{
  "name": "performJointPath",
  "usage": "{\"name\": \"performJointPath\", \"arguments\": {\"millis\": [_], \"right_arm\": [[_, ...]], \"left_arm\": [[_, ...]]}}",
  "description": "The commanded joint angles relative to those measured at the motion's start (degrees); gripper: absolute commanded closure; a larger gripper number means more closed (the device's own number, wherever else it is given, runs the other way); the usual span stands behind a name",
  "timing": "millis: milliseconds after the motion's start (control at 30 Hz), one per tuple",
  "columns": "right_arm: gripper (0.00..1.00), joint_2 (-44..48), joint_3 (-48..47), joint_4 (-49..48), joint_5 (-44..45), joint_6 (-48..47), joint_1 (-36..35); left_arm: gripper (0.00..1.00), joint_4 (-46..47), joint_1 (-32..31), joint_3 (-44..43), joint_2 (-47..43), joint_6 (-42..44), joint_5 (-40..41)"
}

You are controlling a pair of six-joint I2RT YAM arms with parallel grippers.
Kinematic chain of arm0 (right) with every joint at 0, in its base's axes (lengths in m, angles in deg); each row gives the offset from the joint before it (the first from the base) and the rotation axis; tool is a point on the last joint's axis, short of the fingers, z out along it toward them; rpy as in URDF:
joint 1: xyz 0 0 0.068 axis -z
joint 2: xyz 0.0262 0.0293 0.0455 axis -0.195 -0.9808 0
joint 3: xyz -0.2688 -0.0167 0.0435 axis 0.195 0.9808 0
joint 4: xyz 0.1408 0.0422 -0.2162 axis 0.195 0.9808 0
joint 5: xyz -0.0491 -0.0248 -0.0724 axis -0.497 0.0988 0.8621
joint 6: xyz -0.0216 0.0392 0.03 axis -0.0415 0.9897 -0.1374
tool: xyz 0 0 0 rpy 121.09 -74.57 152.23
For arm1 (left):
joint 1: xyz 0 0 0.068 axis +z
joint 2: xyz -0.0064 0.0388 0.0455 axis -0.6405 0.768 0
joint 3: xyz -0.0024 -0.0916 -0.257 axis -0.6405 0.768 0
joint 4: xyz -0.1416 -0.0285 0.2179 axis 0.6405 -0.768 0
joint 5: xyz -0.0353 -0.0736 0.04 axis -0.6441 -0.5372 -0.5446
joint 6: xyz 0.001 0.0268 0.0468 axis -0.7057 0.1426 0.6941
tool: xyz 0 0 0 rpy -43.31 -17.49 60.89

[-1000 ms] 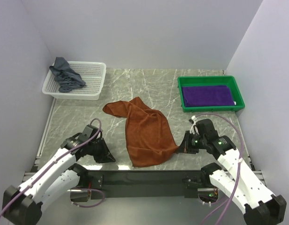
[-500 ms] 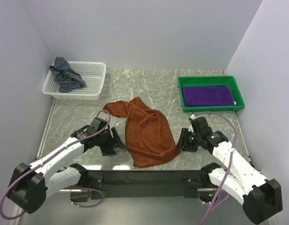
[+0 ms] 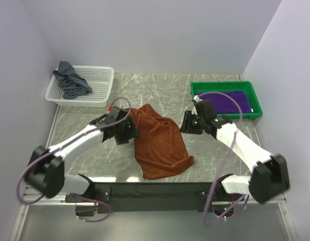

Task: Fold and stack the towels
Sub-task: Flatten out the crumpled towel

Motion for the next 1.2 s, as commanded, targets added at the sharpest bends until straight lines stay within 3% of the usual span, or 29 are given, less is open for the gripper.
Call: {"name": "performJointPath", "arguments": {"millis": [0,200,467,567,667,700,767,833,1000,1167], "right_arm": [[0.48,-6.5,-5.9,-6.5,3.1,-4.7,-0.3],[0.47,-21.3,-13.7,-7.3,6.6,-8.3,-0.4],[0.48,-33.0,-17.4,-9.5,4.4,-10.6,-0.4],[0.5,-36.1,-18.2,-10.0,4.5,-10.6,-0.5],[0.6,-37.8,-17.9,-10.4,4.5,-10.2,-0.6],[0.65,-37.7,-17.5,-10.7,4.4,-10.1,-0.6],[0.89,-37.0,-15.9,-10.8,4.5,-9.7,-0.6],[1.0,-34.3,-14.4,-10.4,4.4,-9.0,-0.6],[1.0,-21.2,-10.4,-7.2,6.1,-7.0,-0.6],[1.0,-11.6,-12.3,0.0,5.7,-5.5,-0.6]], "left_arm": [[0.29,2.2,1.4,-7.0,7.4,4.1,4.4],[0.37,1.4,3.2,-15.0,21.6,7.1,4.4],[0.42,1.2,3.1,-17.0,28.4,7.8,4.4],[0.51,1.6,3.2,-16.7,29.5,7.8,4.4],[0.73,1.9,3.1,-15.7,29.5,8.0,4.4],[0.84,1.9,3.1,-15.1,29.2,8.0,4.1],[0.91,1.5,3.2,-13.3,27.8,8.2,4.2],[0.99,-0.4,3.2,-11.7,26.2,8.4,4.4],[0.99,-5.9,3.3,-12.1,16.0,9.5,6.4],[0.99,-12.9,3.6,-19.6,8.8,9.8,5.1]]}}
